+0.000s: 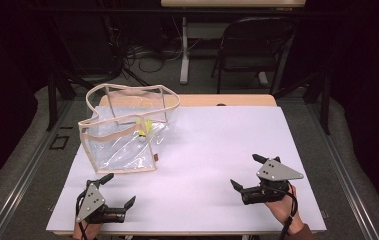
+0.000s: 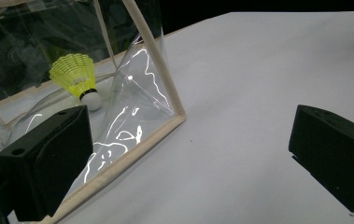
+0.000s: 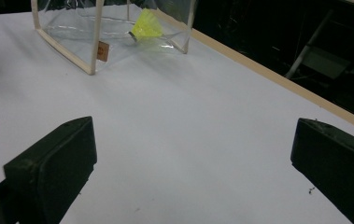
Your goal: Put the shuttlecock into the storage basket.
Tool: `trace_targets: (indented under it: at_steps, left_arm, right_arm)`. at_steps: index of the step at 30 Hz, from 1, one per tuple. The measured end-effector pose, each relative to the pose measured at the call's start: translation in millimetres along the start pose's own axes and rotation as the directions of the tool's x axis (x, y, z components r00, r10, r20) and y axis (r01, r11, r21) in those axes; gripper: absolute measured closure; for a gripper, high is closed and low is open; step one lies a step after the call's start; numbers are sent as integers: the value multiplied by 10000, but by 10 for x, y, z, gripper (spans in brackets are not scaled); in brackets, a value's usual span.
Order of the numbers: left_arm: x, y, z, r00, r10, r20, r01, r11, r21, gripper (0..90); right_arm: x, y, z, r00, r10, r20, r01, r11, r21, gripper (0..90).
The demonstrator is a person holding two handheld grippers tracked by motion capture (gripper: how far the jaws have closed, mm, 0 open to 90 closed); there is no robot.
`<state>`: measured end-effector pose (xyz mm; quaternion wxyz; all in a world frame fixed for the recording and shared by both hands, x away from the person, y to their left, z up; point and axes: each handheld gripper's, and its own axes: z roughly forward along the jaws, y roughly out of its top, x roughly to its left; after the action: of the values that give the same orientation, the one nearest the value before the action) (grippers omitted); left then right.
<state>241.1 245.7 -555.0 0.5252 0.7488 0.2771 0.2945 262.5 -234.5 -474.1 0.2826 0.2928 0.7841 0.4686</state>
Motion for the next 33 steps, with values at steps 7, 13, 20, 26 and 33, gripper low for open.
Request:
trace_targets:
  at_steps: [7, 13, 20, 26, 33]
  left_arm:
    - [-1, 0, 3, 10000, 9, -1, -9, 10000, 26, 0]
    - [0, -1, 4, 10000, 27, 7, -27, 10000, 41, 0]
    - [-1, 0, 3, 10000, 44, 16, -44, 10000, 45, 0]
    - [-4, -2, 6, 10000, 12, 22, -12, 10000, 52, 0]
    - [-1, -3, 3, 10000, 57, 26, -57, 9999, 95, 0]
  right_arm:
    - [1, -204, -56, 9999, 31, 109, -32, 10000, 42, 0]
    - [31, -345, -73, 9999, -23, 112, 22, 9999, 98, 0]
    - [80, -481, -83, 9999, -38, 117, 37, 10000, 44, 0]
    - [146, -571, -100, 9994, -321, 158, 322, 9995, -59, 0]
    - [202, -658, -120, 9981, -543, 291, 549, 9983, -189, 0]
